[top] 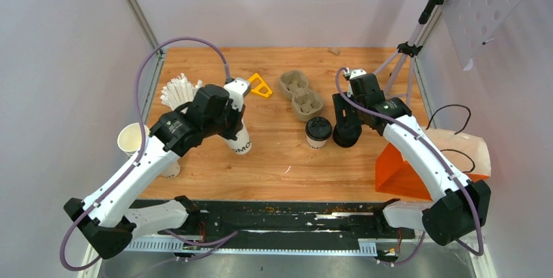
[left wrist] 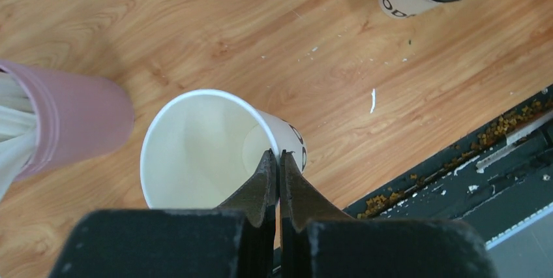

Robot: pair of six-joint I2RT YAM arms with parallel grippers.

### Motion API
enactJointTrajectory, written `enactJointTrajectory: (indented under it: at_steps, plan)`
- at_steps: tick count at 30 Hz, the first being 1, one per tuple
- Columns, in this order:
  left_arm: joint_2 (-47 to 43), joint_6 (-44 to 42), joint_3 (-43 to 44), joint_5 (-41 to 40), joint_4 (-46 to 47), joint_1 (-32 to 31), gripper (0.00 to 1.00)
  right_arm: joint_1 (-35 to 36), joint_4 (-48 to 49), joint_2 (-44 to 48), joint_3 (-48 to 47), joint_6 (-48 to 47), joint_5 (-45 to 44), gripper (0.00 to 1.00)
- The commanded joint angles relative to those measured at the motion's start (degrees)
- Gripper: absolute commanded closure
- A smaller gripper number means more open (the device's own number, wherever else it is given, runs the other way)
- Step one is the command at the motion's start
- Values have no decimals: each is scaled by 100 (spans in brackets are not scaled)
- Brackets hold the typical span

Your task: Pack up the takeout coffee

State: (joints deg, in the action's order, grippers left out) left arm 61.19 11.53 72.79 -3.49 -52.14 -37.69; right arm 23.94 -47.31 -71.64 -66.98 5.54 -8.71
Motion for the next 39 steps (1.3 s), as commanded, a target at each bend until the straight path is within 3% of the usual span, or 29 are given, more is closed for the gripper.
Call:
enactJointTrajectory:
  at_steps: [1, 15, 28, 34, 39]
  plan:
    - [45, 192, -210, -430, 821, -435, 100, -233, 114, -194, -95, -23, -142, 30]
    - [101, -22, -2062, -733, 2789, -1419, 100, -1088, 384, -1232, -253, 87, 41, 49]
    - [709, -68, -2551, -1341, 3541, -2356, 94, -1198, 635, -1360, -79, 153, 1000, 59]
    - [962, -5, -2531, -1350, 3613, -2551, 88, -1190, 792, -1348, -49, 565, 1475, 61]
    - [981, 7, -2301, -1312, 3458, -2674, 72, -1191, 1113, -1287, 191, 981, 1841, 64]
